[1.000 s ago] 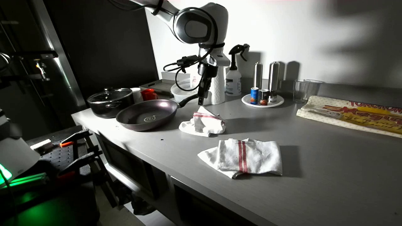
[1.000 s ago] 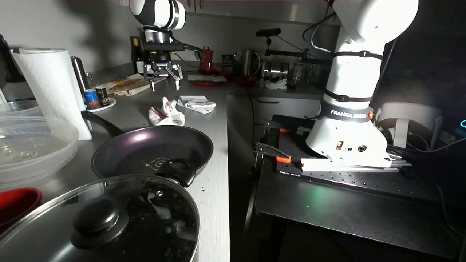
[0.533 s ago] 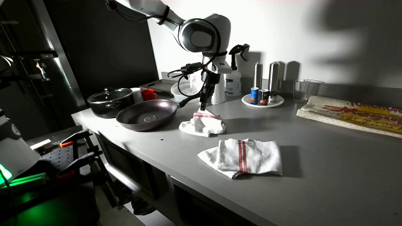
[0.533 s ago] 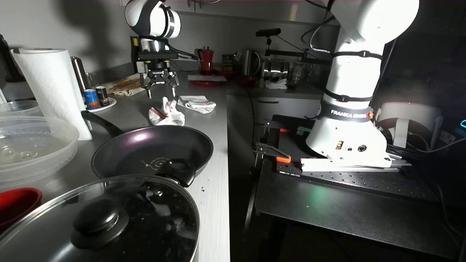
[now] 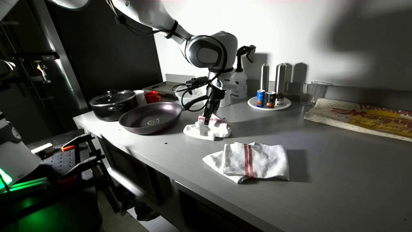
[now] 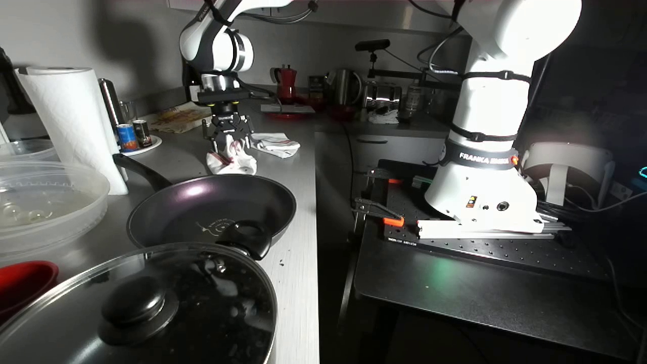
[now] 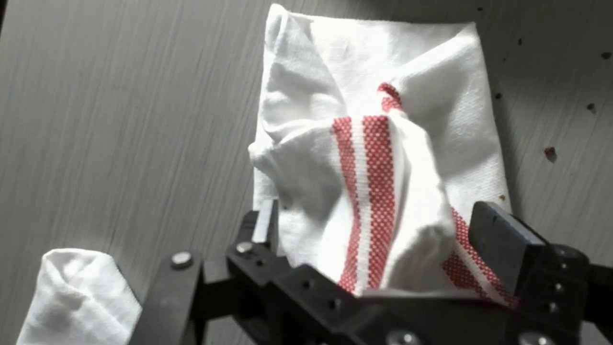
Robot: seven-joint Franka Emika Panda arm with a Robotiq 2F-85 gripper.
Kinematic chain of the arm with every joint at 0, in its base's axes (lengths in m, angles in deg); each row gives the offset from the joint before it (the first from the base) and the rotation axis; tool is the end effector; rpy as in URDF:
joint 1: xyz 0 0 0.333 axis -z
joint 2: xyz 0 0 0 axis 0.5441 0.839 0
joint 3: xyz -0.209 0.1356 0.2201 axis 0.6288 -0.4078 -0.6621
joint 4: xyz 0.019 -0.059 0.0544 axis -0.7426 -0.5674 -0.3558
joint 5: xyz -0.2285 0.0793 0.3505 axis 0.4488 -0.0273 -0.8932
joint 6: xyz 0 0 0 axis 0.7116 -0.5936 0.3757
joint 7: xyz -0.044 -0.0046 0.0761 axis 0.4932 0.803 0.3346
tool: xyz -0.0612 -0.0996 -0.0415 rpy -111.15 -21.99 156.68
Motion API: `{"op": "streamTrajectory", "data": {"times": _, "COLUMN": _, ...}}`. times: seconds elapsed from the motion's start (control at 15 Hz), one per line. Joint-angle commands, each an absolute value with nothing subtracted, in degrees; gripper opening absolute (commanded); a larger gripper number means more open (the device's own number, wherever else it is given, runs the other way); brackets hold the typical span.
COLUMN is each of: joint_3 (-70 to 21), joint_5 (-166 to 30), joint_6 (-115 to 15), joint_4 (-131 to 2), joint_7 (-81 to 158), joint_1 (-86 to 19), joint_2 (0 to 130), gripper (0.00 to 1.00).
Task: Use the towel to wipe the pan
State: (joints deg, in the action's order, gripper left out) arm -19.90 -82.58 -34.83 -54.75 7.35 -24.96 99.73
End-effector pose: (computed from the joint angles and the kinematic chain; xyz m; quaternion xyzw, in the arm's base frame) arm 0.7034 -0.1792 0.1106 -0.8732 0.4717 0.1226 0.0007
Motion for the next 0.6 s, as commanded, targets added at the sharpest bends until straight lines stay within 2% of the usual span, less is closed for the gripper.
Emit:
{"op": "streamTrajectory", "data": {"times": 0.0, "joint_3": -19.4, "joint_5": -83.8, "joint_6": -35.5, "joint_4": -53.9, "joint_7": 6.5, "joint_1": -24.8, "joint_2": 101.6, "gripper": 1.00}}
{"op": "streamTrajectory", "data": {"times": 0.13, "joint_3": -19.5, "joint_5": -84.0, "joint_6": -35.6, "joint_4": -54.0, "joint_7": 6.6, "joint_1": -24.5, "joint_2": 102.0, "gripper": 1.00}}
{"op": "streamTrajectory", "data": {"times": 0.2, "joint_3": -19.5, "joint_5": -84.1, "joint_6": -35.6, "joint_4": -54.0, "joint_7": 6.6, "joint_1": -24.4, "joint_2": 102.2, "gripper": 0.95}}
{"op": "streamTrajectory", "data": {"times": 0.27, "joint_3": -19.5, "joint_5": -84.1, "joint_6": -35.7, "joint_4": -54.1, "joint_7": 6.7, "joint_1": -24.3, "joint_2": 102.2, "gripper": 0.72}}
{"op": "streamTrajectory", "data": {"times": 0.4, "joint_3": -19.6, "joint_5": -84.1, "joint_6": -35.8, "joint_4": -54.1, "joint_7": 6.7, "joint_1": -24.2, "joint_2": 102.3, "gripper": 0.69}}
{"op": "streamTrajectory", "data": {"times": 0.53, "joint_3": -19.6, "joint_5": -84.1, "joint_6": -35.9, "joint_4": -54.1, "joint_7": 6.8, "joint_1": -24.3, "joint_2": 102.2, "gripper": 0.55}}
